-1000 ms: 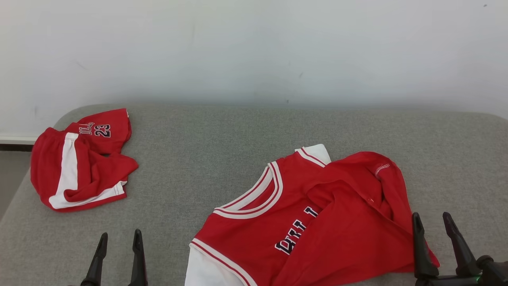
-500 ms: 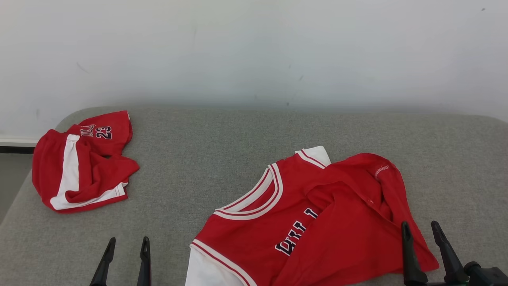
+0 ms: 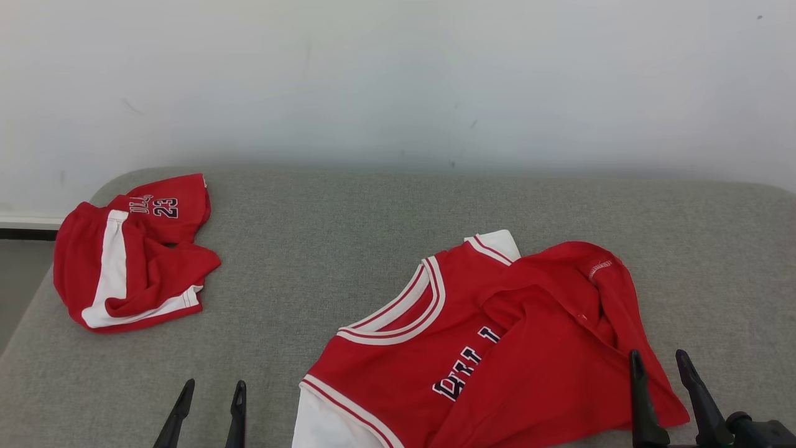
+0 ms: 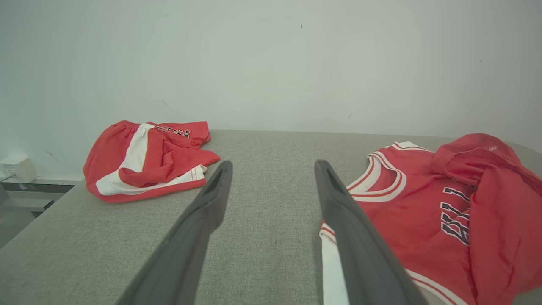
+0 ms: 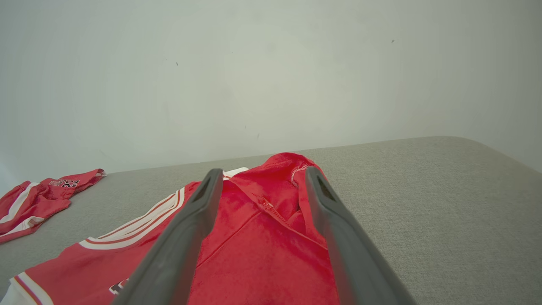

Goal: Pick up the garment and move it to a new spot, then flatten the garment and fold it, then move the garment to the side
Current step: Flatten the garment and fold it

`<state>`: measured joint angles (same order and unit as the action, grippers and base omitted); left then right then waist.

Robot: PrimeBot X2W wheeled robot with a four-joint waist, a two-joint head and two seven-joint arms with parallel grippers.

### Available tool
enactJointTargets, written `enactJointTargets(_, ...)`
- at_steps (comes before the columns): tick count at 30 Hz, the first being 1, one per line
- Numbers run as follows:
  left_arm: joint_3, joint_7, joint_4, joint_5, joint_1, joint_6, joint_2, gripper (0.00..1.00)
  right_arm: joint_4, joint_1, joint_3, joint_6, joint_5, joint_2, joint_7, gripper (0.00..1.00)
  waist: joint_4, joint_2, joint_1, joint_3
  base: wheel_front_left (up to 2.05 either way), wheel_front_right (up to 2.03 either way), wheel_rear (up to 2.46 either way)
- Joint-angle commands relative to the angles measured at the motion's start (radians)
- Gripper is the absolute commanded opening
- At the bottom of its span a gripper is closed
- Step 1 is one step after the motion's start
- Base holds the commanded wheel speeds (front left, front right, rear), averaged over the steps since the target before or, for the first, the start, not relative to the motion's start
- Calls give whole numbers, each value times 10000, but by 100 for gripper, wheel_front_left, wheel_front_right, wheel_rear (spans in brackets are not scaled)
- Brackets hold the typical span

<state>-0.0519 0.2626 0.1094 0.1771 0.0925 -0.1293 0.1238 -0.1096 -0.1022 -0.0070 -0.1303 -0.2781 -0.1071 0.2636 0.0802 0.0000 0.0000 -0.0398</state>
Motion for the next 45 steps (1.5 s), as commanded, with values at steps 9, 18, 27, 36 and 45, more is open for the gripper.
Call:
enactJointTargets(9, -605, 34, 255, 256, 35, -10, 332, 100, -328, 166, 44, -10, 46, -260, -18, 100, 78, 0, 0, -21, 0, 0, 0)
enactJointTargets(18, -2697, 34, 1653, 884, -153, 4, 1062, 100, -1647, 1235, 644, -10, 166, -1401, -763, 100, 241, 0, 0, 161, 0, 0, 0)
enactJointTargets(27, -4032, 34, 3367, 1855, -881, 3, 1316, 100, -3372, 2748, 1716, -10, 407, -2270, -1114, 100, 546, 0, 0, 470, 0, 0, 0)
enactJointTargets(36, -4608, 34, 4362, 2268, -1624, 2, 1236, 100, -5076, 4055, 2681, -10, 526, -2506, -1130, 100, 751, 0, 0, 652, 0, 0, 0)
enactJointTargets(45, -5059, 34, 4884, 2475, -2139, 2, 1092, 100, -6285, 5057, 3421, -10, 466, -2620, -1063, 100, 784, 0, 0, 889, 0, 0, 0)
